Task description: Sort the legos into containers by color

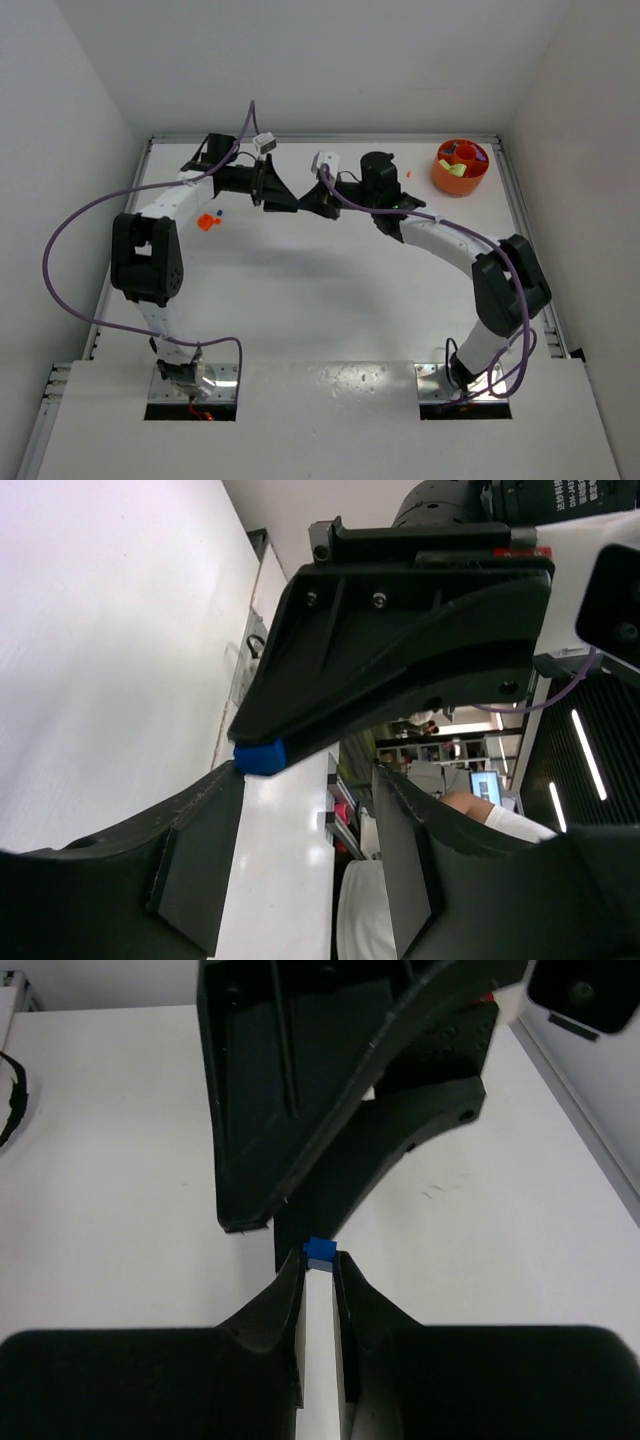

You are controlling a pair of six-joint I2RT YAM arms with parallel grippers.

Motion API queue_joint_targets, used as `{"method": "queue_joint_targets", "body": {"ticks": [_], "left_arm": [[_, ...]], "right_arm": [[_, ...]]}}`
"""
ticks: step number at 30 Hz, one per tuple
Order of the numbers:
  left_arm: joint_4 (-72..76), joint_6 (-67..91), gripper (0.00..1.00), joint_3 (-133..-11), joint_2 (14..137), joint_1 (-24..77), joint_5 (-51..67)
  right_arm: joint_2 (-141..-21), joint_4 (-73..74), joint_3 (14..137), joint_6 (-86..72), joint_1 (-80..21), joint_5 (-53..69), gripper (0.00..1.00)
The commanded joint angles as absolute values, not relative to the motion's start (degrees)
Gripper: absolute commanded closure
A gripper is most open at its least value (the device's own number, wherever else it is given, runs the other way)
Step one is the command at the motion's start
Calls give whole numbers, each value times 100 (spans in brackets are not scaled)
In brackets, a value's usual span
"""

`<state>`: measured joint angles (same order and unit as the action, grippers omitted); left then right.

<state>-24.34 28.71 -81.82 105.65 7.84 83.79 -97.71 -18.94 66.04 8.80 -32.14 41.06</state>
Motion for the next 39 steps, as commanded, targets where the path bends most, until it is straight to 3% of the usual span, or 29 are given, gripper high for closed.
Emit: {"method": "queue_joint_targets", "body": {"ticks": [1, 9, 14, 22, 39], "left_arm": [[-2364, 2672, 41, -8218, 10248, 607, 8800], [-3041, 1662, 41, -8402, 10003, -395, 6401], [-2988, 1257, 41, -8728, 9861, -247, 4451], [-3041, 1239, 41, -9254, 10037, -123, 4026], [-3349, 967, 39, -9879, 10301, 97, 3357]], "right_arm": [[-9124, -1767, 6478, 932, -3051, 3824, 96], [-8112, -145, 5994, 203, -2156, 2402, 98], [-8076, 938, 6379, -202, -1276, 1829, 98], [-9025, 2398, 7786, -53, 604, 1573, 98], [-11197, 3041, 9966, 18, 1512, 1380, 98]]}}
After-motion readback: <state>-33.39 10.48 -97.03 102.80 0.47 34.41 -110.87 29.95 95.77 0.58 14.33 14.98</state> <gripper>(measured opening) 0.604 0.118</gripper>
